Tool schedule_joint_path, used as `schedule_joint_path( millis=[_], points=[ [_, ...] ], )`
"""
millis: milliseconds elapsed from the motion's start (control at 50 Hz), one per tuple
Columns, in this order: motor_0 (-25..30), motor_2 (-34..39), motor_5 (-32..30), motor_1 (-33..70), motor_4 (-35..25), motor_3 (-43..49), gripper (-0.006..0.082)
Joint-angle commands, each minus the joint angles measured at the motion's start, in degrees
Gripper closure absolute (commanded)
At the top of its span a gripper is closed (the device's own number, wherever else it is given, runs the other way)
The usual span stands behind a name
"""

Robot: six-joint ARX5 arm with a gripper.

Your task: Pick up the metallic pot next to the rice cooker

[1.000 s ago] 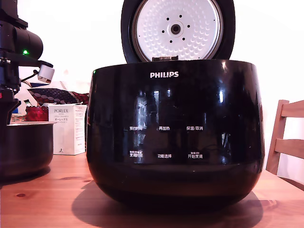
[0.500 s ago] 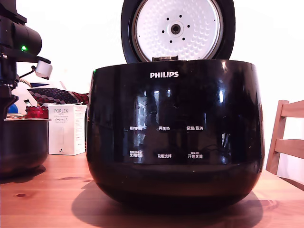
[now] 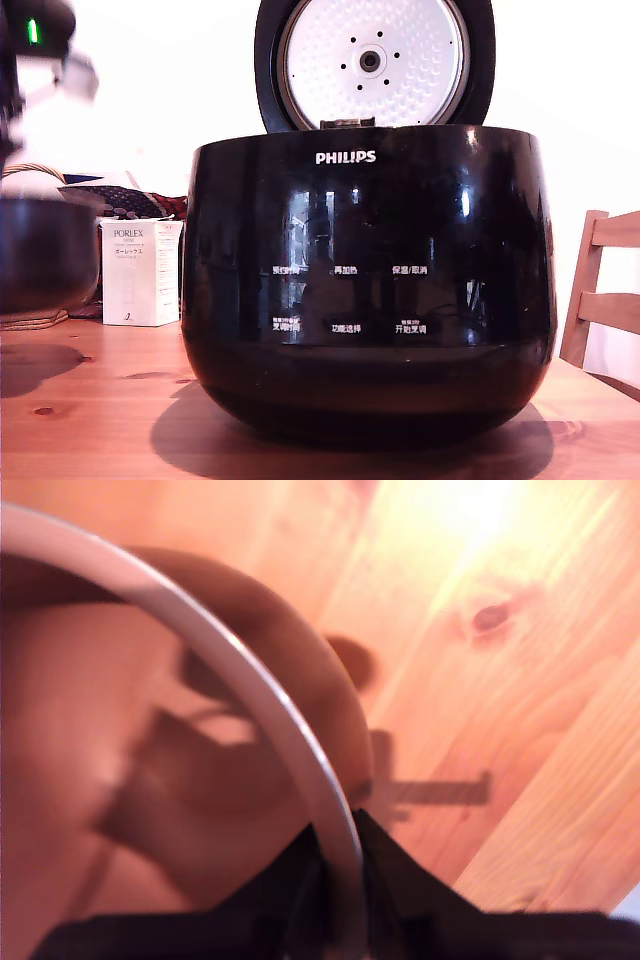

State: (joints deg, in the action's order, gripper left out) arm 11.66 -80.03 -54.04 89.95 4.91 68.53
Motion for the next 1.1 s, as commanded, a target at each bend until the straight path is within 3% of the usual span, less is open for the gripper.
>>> schedule_joint_path(
  millis=[0,240,720,1080],
  points=[
    [1.4,0.39,-0.44,-3.5,0.48,1.09,0.0788],
    [5.42,0.39,-0.39,-9.68,0.74,8.7,0.0788],
    [13.46,0.39,4.37,-20.44,0.96,9.27,0.0788],
    [14.25,0.39,4.59,-21.07,1.01,9.27,0.0788]
  ],
)
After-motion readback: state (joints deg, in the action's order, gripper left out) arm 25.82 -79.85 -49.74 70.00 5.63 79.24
